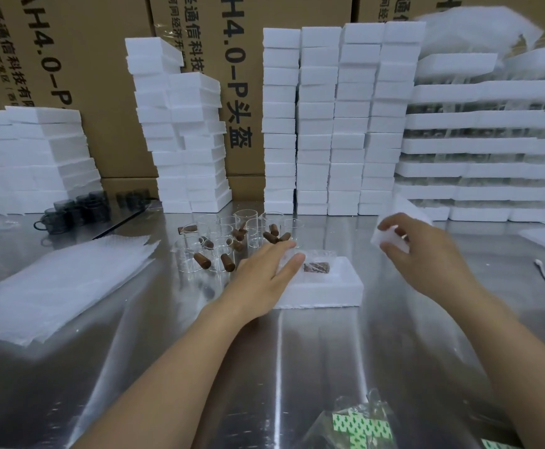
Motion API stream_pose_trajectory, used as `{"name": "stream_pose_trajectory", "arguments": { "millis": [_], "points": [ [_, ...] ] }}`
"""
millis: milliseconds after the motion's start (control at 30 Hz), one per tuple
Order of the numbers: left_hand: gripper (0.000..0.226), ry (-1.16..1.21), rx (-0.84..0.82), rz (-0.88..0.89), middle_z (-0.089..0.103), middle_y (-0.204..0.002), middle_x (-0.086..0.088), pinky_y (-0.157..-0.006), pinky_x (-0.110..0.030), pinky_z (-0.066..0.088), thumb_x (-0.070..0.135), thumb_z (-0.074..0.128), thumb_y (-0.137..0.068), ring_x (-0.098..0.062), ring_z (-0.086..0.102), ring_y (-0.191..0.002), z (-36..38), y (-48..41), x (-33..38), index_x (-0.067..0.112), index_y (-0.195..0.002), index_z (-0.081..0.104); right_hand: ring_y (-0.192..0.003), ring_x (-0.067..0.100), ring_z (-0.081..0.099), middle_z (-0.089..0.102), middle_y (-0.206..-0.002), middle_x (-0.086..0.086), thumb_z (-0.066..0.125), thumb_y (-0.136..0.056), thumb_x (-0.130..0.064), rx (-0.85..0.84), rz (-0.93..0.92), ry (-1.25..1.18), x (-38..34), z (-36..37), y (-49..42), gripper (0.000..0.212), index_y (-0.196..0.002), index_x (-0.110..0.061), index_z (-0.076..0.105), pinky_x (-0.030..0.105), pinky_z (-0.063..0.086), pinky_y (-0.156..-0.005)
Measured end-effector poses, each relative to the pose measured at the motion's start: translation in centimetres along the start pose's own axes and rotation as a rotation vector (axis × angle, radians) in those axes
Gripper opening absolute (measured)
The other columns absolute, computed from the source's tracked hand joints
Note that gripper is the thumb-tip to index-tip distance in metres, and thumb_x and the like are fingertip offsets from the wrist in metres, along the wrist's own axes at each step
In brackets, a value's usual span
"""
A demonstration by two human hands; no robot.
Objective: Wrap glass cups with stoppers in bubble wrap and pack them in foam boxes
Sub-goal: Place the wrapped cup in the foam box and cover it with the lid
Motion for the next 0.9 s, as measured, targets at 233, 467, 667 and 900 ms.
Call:
{"name": "stream_pose_trajectory", "arguments": {
  "millis": [233, 467, 667, 900],
  "points": [
    [0.071, 0.046, -0.058, 0.038, 0.050, -0.159, 0.016, -0.128, -0.052, 0.029, 0.082, 0.026, -0.101, -0.007, 0.042, -0.149, 0.2, 0.5, 1.1, 0.043, -0.157, 0.045, -0.100, 0.009, 0.066, 0.068, -0.114, -0.014, 0.084, -0.087, -0.021, 0.184, -0.062, -0.651, -3.0, -3.0, 0.5, 0.040, -0.110, -0.043, 0.059, 0.023, 0.052, -0.077],
    [0.076, 0.515, 0.157, 0.011, 0.049, -0.151, 0.018, -0.105, -0.025, 0.042, 0.039, 0.078, -0.098, 0.001, 0.047, -0.141, -2.9, 0.2, 2.1, 0.060, -0.156, 0.033, -0.094, 0.014, 0.072, 0.076, -0.108, -0.003, 0.067, -0.097, -0.026, 0.057, 0.187, -1.308, -1.9, -1.8, -0.4, 0.008, -0.104, -0.024, 0.068, 0.030, 0.052, -0.079],
    [0.088, 0.743, 0.144, 0.076, 0.053, -0.146, 0.033, -0.119, -0.038, 0.044, 0.036, 0.084, -0.081, 0.005, 0.048, -0.142, -4.0, 0.1, 2.9, 0.044, -0.158, 0.043, -0.082, 0.020, 0.064, 0.075, -0.094, 0.001, 0.058, -0.103, -0.047, -0.250, 0.397, -1.176, -1.5, 2.6, 0.4, 0.037, -0.118, -0.017, 0.075, 0.038, 0.050, -0.082],
    [0.076, 0.737, 0.177, 0.002, 0.057, -0.148, 0.006, -0.110, -0.038, 0.052, 0.037, 0.085, -0.075, -0.015, 0.058, -0.135, -5.0, 0.4, 2.1, 0.039, -0.145, 0.054, -0.056, 0.015, 0.051, 0.060, -0.072, -0.001, 0.053, -0.103, -0.055, -0.402, 0.515, -1.015, -0.6, 5.9, 1.6, 0.036, -0.108, -0.024, 0.071, 0.028, 0.040, -0.056]
  ]
}}
Point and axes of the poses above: each hand's wrist, its own y-axis away from the middle knuckle, its own z-axis out of the palm, x = y × z, the point moved 8 cm from there along -y, towards the middle knuckle
